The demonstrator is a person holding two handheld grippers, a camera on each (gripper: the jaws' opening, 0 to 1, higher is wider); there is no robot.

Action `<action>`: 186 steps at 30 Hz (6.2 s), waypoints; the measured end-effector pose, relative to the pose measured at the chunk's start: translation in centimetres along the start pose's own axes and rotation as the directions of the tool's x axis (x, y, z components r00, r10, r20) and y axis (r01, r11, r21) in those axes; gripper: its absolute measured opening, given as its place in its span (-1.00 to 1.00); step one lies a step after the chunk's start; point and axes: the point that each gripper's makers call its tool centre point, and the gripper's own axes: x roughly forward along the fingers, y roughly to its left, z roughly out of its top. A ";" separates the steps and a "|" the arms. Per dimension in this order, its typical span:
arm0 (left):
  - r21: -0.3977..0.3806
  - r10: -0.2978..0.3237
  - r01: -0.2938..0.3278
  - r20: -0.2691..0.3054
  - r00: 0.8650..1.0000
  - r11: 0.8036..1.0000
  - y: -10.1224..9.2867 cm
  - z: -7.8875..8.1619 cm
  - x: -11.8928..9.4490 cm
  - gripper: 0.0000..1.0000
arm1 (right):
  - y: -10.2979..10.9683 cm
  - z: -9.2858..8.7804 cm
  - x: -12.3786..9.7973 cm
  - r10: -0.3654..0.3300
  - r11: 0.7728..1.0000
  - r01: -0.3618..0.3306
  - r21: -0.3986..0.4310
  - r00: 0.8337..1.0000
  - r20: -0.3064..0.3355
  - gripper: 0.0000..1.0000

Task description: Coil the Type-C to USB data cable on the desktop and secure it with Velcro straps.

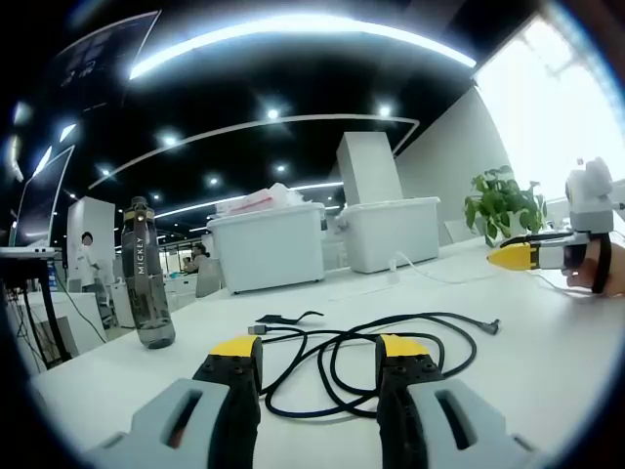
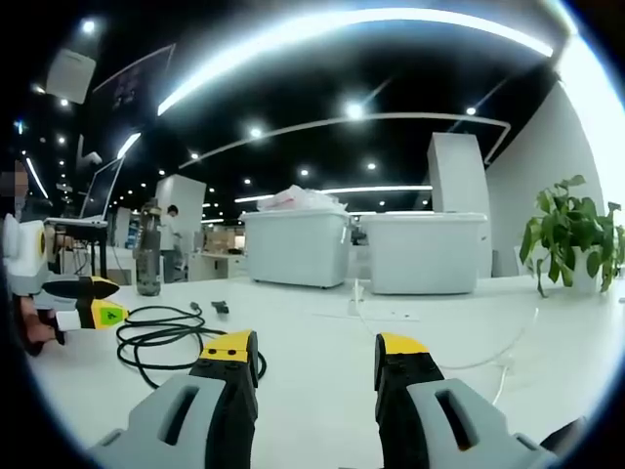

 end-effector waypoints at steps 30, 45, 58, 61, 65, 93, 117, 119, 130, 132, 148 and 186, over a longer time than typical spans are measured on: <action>0.001 -0.005 0.005 -0.002 1.000 1.000 0.2 0.1 0.3 -0.06 | 0.3 -0.1 0.8 0.012 0.997 -0.012 -0.081 1.000 -0.009 -0.06; 0.014 -0.010 0.010 0.000 1.000 1.000 0.0 0.1 0.5 -0.06 | 0.4 0.4 0.6 0.013 1.000 -0.012 -0.016 1.000 0.015 -0.08; -0.004 0.004 -0.004 0.021 1.000 1.000 0.3 0.6 0.5 -0.06 | 1.1 1.6 0.6 0.044 0.998 -0.048 0.050 0.996 0.073 -0.13; -0.015 0.042 -0.041 0.028 0.999 0.999 1.1 0.8 0.3 -0.06 | 1.6 1.9 0.6 0.059 0.996 -0.064 0.062 0.995 0.081 -0.13; -0.024 0.079 -0.078 0.069 0.994 0.997 2.3 1.8 0.0 -0.06 | 2.2 2.6 0.7 0.082 0.992 -0.091 0.092 0.992 0.099 -0.13; -0.150 0.066 -0.042 0.158 0.985 0.988 13.7 6.0 6.3 0.09 | 14.6 3.6 8.8 0.436 0.900 -0.435 -0.031 0.900 0.024 -0.35; -0.089 -0.035 0.051 0.176 0.984 0.995 14.6 3.9 8.4 0.08 | 23.5 -6.3 16.6 0.551 0.832 -0.500 0.241 0.694 -0.464 -0.56; -0.053 -0.051 0.061 0.174 0.984 0.997 14.1 4.1 8.4 0.08 | 23.3 -6.7 17.3 0.515 0.851 -0.482 0.209 0.686 -0.514 -0.59; -0.001 -0.067 0.068 0.185 0.980 0.998 13.2 4.7 8.1 0.08 | 22.3 -6.8 16.7 0.425 0.882 -0.463 0.087 0.704 -0.569 -0.65; -0.015 -0.075 0.079 0.181 0.981 0.997 13.0 4.5 8.2 0.08 | 22.3 -7.0 16.8 0.424 0.881 -0.467 0.079 0.704 -0.570 -0.67; -0.036 -0.088 0.096 0.188 0.978 0.995 12.5 4.8 7.9 0.08 | 22.2 -6.7 17.2 0.444 0.871 -0.491 0.029 0.759 -0.477 -0.94; 0.177 -0.282 0.257 0.134 0.950 0.950 9.3 5.0 7.5 0.07 | 22.9 0.8 12.6 0.566 0.656 -0.654 -0.377 0.757 -0.327 -0.95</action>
